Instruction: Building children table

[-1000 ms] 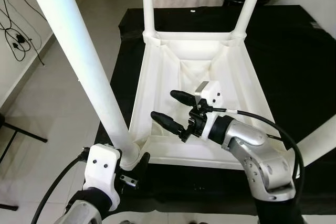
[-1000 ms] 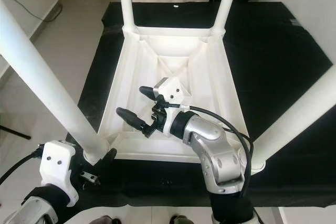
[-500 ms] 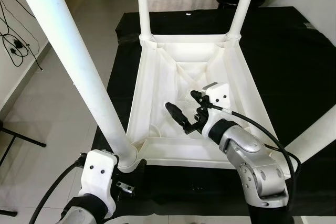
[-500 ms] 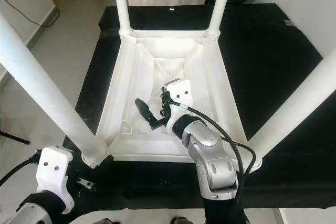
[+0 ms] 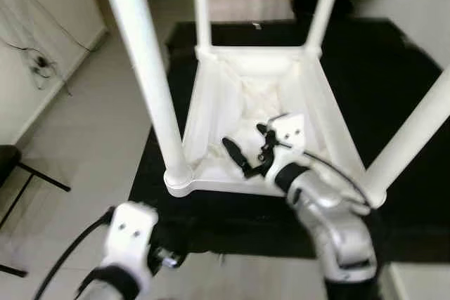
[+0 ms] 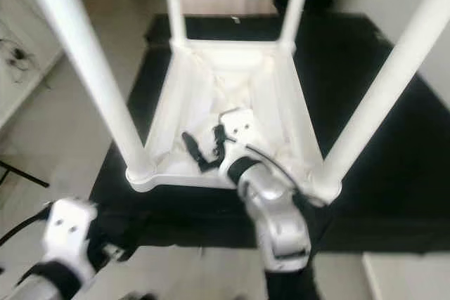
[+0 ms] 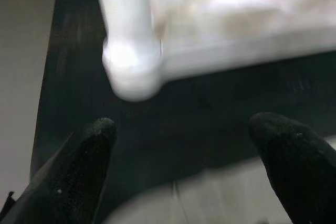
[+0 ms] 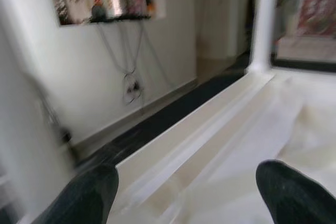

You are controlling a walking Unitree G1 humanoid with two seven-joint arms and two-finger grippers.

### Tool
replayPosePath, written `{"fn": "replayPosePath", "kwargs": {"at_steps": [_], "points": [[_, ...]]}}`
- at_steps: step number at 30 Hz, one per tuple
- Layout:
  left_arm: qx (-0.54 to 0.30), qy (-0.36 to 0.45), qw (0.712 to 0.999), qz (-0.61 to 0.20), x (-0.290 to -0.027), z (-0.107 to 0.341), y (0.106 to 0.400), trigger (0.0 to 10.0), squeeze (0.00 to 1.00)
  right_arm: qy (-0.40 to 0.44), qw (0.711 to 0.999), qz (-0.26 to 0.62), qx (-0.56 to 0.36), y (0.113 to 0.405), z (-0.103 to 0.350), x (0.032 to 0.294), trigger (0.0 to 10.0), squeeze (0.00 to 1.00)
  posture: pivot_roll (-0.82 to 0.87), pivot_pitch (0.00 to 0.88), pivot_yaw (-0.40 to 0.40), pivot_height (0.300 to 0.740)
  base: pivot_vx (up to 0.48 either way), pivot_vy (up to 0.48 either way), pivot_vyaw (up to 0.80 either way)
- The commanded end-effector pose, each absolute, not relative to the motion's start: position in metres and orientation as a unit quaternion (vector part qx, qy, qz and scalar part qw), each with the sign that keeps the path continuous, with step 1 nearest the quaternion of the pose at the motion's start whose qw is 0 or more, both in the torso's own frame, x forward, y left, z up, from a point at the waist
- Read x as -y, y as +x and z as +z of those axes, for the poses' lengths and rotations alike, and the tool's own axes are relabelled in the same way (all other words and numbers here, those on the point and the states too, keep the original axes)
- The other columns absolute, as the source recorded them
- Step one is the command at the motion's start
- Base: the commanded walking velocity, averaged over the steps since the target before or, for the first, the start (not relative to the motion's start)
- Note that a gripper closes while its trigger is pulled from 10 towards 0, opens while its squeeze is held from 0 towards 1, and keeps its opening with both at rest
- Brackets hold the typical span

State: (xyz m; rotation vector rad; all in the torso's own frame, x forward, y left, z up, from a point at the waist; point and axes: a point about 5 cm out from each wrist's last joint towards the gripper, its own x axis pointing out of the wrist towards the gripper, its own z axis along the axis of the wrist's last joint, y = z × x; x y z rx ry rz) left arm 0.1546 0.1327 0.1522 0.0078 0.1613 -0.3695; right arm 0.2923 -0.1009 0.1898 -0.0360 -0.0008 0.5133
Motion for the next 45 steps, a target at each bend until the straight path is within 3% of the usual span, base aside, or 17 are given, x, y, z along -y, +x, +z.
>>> {"fn": "replayPosePath", "kwargs": {"at_steps": [1, 14, 27, 38, 45], "points": [[-0.064, 0.013, 0.982, -0.176, -0.136, 0.158, 0.16, 10.0, 0.0, -0.024, 0.968, 0.248, 0.004, 0.292, 0.189, 0.101, 10.0, 0.0, 0.04, 0.15, 0.001, 0.74, 0.0, 0.0, 0.0], [0.001, 0.075, 0.996, -0.042, -0.159, 0.165, 0.2, 10.0, 0.0, -0.036, 0.979, 0.201, 0.015, 0.306, 0.186, 0.106, 10.0, 0.0, 0.03, 0.125, 0.005, 0.74, 0.0, 0.0, 0.0], [0.01, 0.011, 1.0, 0.004, -0.17, 0.154, 0.205, 10.0, 0.0, -0.008, 0.975, 0.221, -0.009, 0.305, 0.164, 0.095, 10.0, 0.0, 0.04, 0.079, -0.002, 0.74, 0.0, 0.0, -0.69], [0.035, 0.028, 0.999, -0.006, -0.17, 0.16, 0.217, 10.0, 0.0, 0.011, 0.972, 0.234, 0.022, 0.309, 0.17, 0.092, 10.0, 0.0, 0.04, 0.054, -0.002, 0.74, 0.0, 0.0, -0.8], [0.044, 0.024, 0.999, -0.014, -0.168, 0.161, 0.22, 10.0, 0.0, 0.018, 0.967, 0.249, 0.042, 0.309, 0.175, 0.089, 10.0, 0.0, 0.04, 0.046, 0.01, 0.74, 0.0, -0.169, 0.0]]}}
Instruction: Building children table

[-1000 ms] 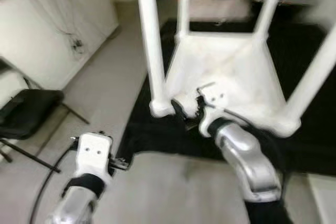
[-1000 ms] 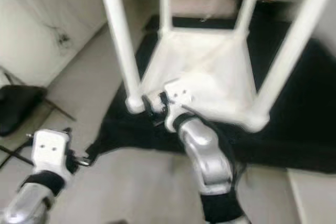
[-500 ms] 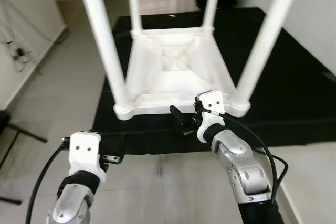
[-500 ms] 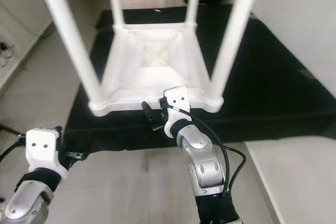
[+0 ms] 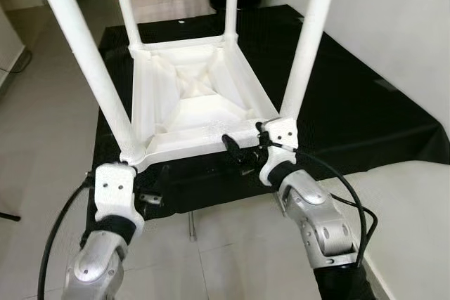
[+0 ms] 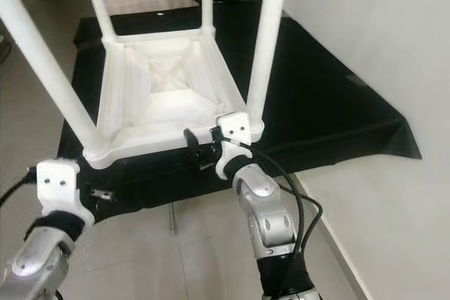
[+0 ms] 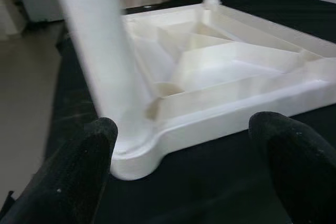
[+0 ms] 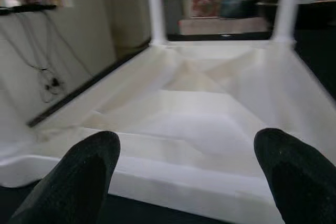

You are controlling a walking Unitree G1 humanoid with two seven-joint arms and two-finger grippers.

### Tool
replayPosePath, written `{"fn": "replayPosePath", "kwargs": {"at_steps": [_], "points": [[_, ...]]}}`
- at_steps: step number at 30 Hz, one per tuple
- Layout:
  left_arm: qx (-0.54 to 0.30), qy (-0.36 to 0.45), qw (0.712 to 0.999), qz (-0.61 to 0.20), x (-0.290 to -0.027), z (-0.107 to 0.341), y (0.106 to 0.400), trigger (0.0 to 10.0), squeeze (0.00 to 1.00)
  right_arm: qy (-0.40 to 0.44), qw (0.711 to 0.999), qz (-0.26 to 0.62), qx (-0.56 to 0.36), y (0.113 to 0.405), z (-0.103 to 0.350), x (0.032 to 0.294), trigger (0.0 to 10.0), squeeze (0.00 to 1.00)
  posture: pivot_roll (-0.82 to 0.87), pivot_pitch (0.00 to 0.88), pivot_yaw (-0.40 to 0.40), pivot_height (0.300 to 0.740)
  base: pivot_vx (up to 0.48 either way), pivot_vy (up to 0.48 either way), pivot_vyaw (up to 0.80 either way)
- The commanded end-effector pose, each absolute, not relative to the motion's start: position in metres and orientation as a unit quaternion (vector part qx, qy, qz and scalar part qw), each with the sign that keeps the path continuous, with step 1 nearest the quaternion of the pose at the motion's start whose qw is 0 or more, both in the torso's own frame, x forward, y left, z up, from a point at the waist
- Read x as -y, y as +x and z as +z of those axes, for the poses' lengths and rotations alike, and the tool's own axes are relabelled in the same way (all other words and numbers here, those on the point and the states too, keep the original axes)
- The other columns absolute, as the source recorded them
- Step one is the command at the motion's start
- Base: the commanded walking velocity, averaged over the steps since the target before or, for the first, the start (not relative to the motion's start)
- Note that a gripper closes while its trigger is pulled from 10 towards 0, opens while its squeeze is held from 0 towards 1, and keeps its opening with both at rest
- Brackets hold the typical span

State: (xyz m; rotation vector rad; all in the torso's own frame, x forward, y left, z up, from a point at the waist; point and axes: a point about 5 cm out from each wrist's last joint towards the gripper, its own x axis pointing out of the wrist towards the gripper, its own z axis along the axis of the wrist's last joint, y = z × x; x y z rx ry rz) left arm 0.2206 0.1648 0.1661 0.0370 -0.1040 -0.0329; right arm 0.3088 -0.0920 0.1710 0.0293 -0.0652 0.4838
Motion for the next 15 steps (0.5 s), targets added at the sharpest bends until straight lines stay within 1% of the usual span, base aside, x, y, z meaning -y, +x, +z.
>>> {"fn": "replayPosePath", "kwargs": {"at_steps": [1, 3, 12, 14, 15], "points": [[0.046, 0.019, 0.999, -0.012, -0.169, 0.161, 0.221, 10.0, 0.0, 0.017, 0.967, 0.251, 0.043, 0.31, 0.174, 0.088, 10.0, 0.0, 0.04, 0.044, 0.01, 0.74, 0.0, -0.48, 0.0], [0.047, 0.017, 0.999, -0.009, -0.169, 0.161, 0.222, 10.0, 0.0, 0.017, 0.967, 0.251, 0.044, 0.31, 0.174, 0.088, 10.0, 0.0, 0.04, 0.043, 0.011, 0.74, 0.0, -0.476, 0.0], [0.051, 0.021, 0.998, 0.005, -0.173, 0.161, 0.226, 10.0, 0.0, -0.01, 0.971, 0.233, 0.055, 0.315, 0.176, 0.089, 10.0, 0.0, 0.04, 0.04, 0.012, 0.74, 0.0, 0.0, 0.0], [0.054, 0.026, 0.998, 0.009, -0.175, 0.162, 0.227, 10.0, 0.0, -0.046, 0.973, 0.208, 0.088, 0.321, 0.191, 0.087, 10.0, 0.0, 0.04, 0.037, 0.012, 0.74, 0.0, 0.0, 0.0], [0.054, 0.026, 0.998, 0.009, -0.175, 0.162, 0.227, 10.0, 0.0, -0.046, 0.973, 0.208, 0.088, 0.321, 0.191, 0.087, 10.0, 0.0, 0.04, 0.037, 0.012, 0.74, 0.0, 0.0, 0.0]]}}
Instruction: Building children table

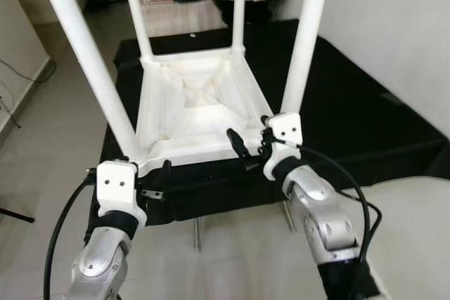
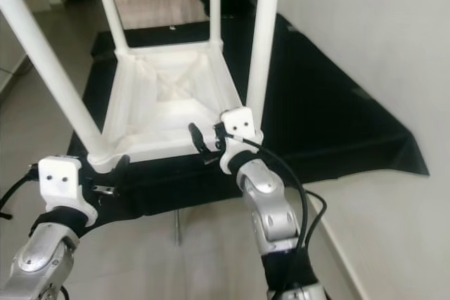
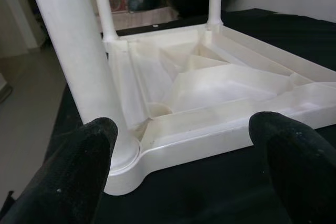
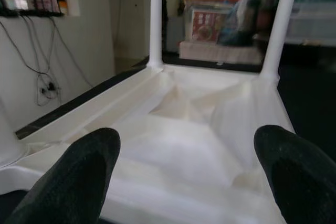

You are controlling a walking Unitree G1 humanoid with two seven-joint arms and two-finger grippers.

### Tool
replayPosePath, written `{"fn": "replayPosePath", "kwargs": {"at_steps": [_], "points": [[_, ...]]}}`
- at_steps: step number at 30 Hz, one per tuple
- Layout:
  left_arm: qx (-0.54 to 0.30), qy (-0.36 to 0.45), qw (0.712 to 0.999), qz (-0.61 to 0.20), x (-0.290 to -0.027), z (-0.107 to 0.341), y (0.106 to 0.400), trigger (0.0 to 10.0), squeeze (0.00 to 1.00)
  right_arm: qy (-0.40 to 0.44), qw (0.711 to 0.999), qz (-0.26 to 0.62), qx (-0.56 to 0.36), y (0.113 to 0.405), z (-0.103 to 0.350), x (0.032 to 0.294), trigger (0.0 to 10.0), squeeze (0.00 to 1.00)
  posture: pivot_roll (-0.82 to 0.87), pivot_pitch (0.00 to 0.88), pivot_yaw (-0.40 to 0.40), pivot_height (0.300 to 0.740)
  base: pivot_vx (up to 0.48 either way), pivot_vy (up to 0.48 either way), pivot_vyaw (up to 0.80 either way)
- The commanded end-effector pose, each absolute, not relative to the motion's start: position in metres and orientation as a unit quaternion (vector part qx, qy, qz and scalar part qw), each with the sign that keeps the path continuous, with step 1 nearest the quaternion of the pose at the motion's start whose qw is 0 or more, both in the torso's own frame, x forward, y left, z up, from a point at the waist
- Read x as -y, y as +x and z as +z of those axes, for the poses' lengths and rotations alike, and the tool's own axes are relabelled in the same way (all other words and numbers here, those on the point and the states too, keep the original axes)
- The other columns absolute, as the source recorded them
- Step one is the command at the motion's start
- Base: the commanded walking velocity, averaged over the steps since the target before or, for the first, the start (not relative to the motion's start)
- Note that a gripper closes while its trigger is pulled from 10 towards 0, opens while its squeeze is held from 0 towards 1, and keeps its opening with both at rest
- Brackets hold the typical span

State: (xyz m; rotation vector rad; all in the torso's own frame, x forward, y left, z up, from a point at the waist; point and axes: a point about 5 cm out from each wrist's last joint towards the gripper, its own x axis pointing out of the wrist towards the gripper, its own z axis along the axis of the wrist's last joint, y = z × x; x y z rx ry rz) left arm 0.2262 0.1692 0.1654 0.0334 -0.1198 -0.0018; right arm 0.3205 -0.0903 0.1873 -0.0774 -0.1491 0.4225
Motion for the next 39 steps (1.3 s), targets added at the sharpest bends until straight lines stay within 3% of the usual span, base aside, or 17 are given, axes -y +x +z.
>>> {"fn": "replayPosePath", "kwargs": {"at_steps": [1, 11, 21, 29, 38, 39], "points": [[0.055, 0.031, 0.998, 0.012, -0.176, 0.163, 0.228, 10.0, 0.0, -0.054, 0.972, 0.198, 0.118, 0.324, 0.203, 0.085, 10.0, 0.0, 0.04, 0.037, 0.012, 0.74, 0.0, 0.0, 0.0], [0.066, 0.041, 0.997, 0.025, -0.181, 0.168, 0.232, 10.0, 0.0, -0.023, 0.956, 0.251, 0.149, 0.33, 0.23, 0.077, 10.0, 0.0, 0.04, 0.037, 0.008, 0.74, 0.0, 0.0, 0.0], [0.072, 0.045, 0.996, 0.025, -0.182, 0.172, 0.232, 10.0, 0.0, -0.006, 0.961, 0.209, 0.182, 0.342, 0.255, 0.092, 10.0, 0.0, 0.05, 0.039, 0.007, 0.74, 0.0, 0.0, 0.0], [0.087, 0.044, 0.995, 0.021, -0.184, 0.179, 0.235, 10.0, 0.0, -0.028, 0.953, 0.14, 0.268, 0.355, 0.318, 0.14, 10.0, 0.0, 0.05, 0.04, 0.005, 0.74, 0.0, 0.0, 0.0], [0.087, 0.043, 0.995, 0.016, -0.182, 0.179, 0.235, 10.0, 0.0, -0.055, 0.943, 0.092, 0.315, 0.354, 0.351, 0.162, 10.0, 0.0, 0.05, 0.038, 0.002, 0.74, 0.0, 0.0, 0.0], [0.086, 0.041, 0.995, 0.013, -0.18, 0.178, 0.235, 10.0, 0.0, -0.086, 0.941, 0.048, 0.324, 0.356, 0.367, 0.175, 10.0, 0.0, 0.04, 0.036, -0.001, 0.74, 0.0, 0.0, 0.0]]}}
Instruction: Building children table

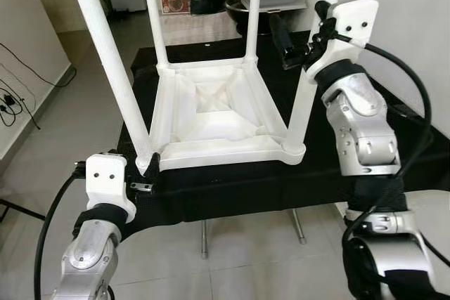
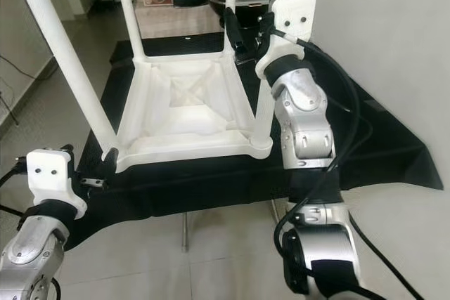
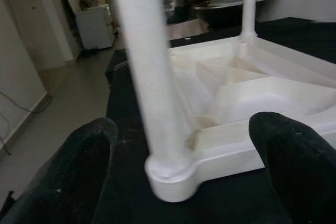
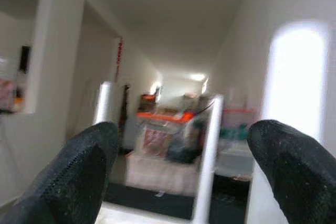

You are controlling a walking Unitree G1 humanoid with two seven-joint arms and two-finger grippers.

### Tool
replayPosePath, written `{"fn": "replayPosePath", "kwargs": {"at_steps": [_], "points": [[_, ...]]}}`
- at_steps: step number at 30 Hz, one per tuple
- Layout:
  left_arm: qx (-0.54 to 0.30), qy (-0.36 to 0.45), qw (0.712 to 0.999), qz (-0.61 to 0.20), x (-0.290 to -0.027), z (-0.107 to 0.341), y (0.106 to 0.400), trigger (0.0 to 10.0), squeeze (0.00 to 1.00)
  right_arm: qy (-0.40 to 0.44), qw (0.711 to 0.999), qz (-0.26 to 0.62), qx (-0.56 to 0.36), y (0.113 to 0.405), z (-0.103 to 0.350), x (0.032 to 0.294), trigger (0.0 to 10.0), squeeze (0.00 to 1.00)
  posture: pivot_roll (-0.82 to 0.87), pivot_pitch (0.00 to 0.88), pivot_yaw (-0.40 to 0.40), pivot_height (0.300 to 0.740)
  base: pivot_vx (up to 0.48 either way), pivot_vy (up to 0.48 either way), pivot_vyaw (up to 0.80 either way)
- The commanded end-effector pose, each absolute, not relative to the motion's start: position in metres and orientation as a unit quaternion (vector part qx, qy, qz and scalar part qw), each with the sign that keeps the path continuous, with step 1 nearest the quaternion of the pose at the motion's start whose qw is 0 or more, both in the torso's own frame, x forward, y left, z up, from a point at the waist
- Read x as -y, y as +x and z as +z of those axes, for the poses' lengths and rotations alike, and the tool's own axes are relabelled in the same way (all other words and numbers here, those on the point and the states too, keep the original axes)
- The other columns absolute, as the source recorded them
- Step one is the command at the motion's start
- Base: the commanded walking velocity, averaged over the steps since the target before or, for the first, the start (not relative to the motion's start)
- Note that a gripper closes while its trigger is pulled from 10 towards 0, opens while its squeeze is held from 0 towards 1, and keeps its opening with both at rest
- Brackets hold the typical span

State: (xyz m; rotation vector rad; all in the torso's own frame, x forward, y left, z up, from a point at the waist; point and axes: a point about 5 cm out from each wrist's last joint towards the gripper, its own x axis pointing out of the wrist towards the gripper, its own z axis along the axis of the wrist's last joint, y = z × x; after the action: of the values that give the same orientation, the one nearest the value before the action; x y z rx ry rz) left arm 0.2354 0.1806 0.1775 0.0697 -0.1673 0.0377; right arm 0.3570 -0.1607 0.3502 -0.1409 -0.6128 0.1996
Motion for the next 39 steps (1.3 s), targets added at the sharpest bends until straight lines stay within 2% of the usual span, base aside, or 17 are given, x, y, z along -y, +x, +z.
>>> {"fn": "replayPosePath", "kwargs": {"at_steps": [1, 15, 21, 23, 24, 26, 27, 29, 30, 39], "points": [[0.086, 0.041, 0.995, 0.012, -0.18, 0.178, 0.235, 10.0, 0.0, -0.096, 0.942, 0.028, 0.32, 0.358, 0.371, 0.18, 10.0, 0.0, 0.04, 0.036, -0.001, 0.74, 0.0, 0.0, 0.0], [0.087, 0.038, 0.995, 0.008, -0.177, 0.179, 0.233, 10.0, 0.0, -0.097, 0.953, 0.024, 0.287, 0.369, 0.368, 0.185, 10.0, 0.0, 0.05, 0.039, -0.009, 0.74, 0.0, 0.0, 0.0], [0.086, 0.036, 0.996, 0.007, -0.175, 0.18, 0.232, 10.0, 0.0, -0.087, 0.977, 0.055, 0.186, 0.388, 0.338, 0.175, 10.0, 0.0, 0.05, 0.055, -0.014, 0.74, 0.0, 0.0, 0.0], [0.086, 0.036, 0.996, 0.007, -0.175, 0.18, 0.232, 10.0, 0.0, -0.087, 0.977, 0.055, 0.186, 0.388, 0.338, 0.175, 10.0, 0.0, 0.05, 0.055, -0.014, 0.74, 0.0, 0.0, 0.0], [0.086, 0.035, 0.996, 0.007, -0.174, 0.18, 0.232, 10.0, 0.0, -0.076, 0.981, 0.069, 0.164, 0.392, 0.333, 0.172, 4.9, 0.0, 0.05, 0.063, -0.015, 0.74, 0.0, 0.0, 0.0], [0.086, 0.035, 0.996, 0.007, -0.174, 0.18, 0.232, 10.0, 0.0, -0.076, 0.981, 0.069, 0.164, 0.392, 0.333, 0.172, 4.9, 0.0, 0.05, 0.063, -0.015, 0.74, 0.0, 0.0, 0.0], [0.086, 0.035, 0.996, 0.007, -0.174, 0.18, 0.232, 10.0, 0.0, -0.069, 0.983, 0.082, 0.151, 0.395, 0.332, 0.169, 2.7, 0.0, 0.05, 0.069, -0.019, 0.74, 0.0, 0.0, 0.0], [0.086, 0.035, 0.996, 0.007, -0.174, 0.18, 0.232, 10.0, 0.0, -0.069, 0.983, 0.082, 0.151, 0.395, 0.332, 0.169, 2.7, 0.0, 0.05, 0.069, -0.019, 0.74, 0.0, 0.0, 0.0], [0.086, 0.035, 0.996, 0.009, -0.174, 0.181, 0.232, 10.0, 0.0, -0.068, 0.984, 0.091, 0.136, 0.398, 0.33, 0.166, 0.0, 0.0, 0.05, 0.078, -0.026, 0.74, 0.0, 0.0, 0.0], [0.089, 0.038, 0.995, 0.019, -0.18, 0.184, 0.232, 10.0, 0.0, -0.068, 0.984, 0.136, 0.093, 0.402, 0.316, 0.15, 0.0, 0.0, 0.05, 0.094, -0.033, 0.74, 0.0, 0.0, 0.0]]}}
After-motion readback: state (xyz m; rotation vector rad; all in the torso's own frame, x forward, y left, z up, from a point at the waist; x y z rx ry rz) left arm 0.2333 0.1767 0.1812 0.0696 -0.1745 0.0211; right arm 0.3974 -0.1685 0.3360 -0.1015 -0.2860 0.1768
